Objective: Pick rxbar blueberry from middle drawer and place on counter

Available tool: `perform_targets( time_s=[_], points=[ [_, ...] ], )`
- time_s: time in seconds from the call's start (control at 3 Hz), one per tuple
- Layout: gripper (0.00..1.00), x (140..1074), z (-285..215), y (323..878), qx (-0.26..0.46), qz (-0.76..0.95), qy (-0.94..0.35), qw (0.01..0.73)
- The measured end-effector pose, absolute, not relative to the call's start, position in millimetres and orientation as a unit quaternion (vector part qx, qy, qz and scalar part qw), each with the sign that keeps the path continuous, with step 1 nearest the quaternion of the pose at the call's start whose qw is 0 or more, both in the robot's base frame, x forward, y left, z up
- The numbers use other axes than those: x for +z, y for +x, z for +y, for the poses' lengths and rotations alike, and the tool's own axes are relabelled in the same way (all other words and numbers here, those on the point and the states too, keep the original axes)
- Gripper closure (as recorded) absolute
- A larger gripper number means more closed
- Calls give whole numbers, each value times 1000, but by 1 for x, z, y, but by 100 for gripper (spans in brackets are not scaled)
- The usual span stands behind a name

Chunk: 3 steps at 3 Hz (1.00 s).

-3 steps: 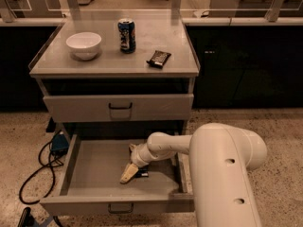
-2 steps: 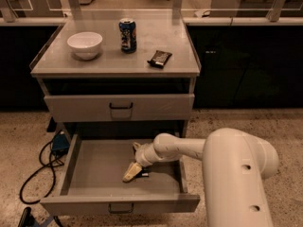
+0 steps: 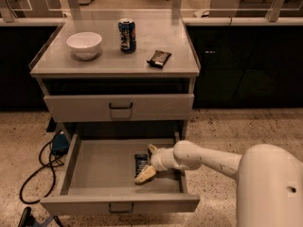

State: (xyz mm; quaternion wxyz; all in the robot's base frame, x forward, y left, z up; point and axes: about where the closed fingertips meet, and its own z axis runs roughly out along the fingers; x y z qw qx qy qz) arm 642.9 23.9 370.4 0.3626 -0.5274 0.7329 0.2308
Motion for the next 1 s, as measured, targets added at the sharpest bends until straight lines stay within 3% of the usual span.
perform_targets(
  time_s=[1.0],
  points=[
    [0,327,34,627,259,739,-530,324]
  ],
)
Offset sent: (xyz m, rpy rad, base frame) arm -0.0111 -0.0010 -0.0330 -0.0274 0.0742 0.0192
